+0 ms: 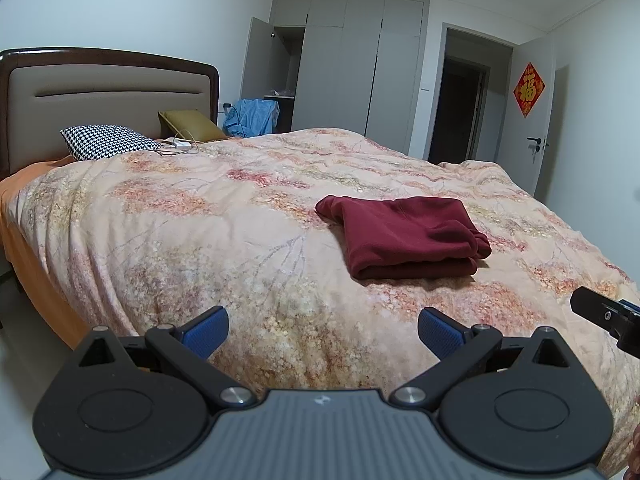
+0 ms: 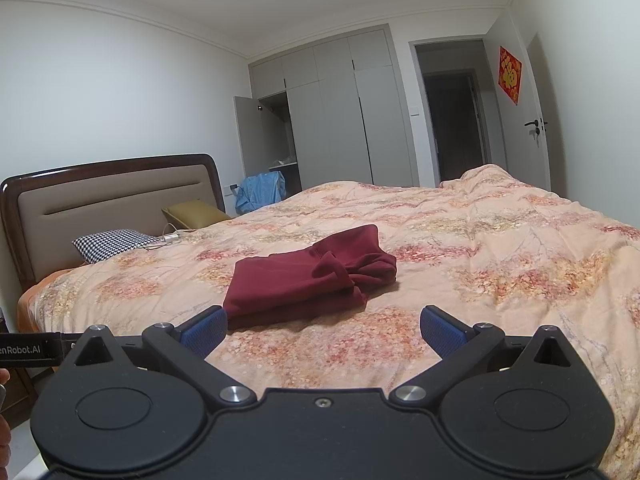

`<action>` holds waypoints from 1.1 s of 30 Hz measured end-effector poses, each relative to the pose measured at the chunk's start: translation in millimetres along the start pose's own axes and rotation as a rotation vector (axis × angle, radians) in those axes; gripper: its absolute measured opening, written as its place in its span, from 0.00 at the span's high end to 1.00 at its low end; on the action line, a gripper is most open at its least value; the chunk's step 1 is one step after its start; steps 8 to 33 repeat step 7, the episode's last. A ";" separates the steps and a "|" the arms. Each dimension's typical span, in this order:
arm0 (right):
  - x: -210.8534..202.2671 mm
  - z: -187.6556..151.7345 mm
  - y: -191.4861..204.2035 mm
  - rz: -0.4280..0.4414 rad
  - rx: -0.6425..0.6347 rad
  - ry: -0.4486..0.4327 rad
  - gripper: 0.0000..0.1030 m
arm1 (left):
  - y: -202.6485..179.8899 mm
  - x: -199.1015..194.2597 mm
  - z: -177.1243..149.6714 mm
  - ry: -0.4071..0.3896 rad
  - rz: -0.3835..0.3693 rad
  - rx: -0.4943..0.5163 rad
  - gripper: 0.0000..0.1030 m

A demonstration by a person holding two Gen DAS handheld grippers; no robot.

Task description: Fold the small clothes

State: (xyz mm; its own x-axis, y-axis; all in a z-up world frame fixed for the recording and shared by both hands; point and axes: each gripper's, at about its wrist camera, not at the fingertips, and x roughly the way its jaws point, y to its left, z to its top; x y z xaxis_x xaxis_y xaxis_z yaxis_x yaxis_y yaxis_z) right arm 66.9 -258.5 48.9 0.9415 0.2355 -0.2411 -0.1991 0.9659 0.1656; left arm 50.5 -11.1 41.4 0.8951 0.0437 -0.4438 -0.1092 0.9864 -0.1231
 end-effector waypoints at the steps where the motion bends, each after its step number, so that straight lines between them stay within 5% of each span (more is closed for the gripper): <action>1: 0.0 0.0 0.0 0.000 0.000 0.000 0.01 | 0.3 -0.7 -0.5 -0.001 -0.001 0.002 0.00; 33: 0.1 0.0 0.1 0.000 -0.001 0.000 0.01 | 1.5 -1.3 -0.7 -0.001 -0.002 -0.002 0.00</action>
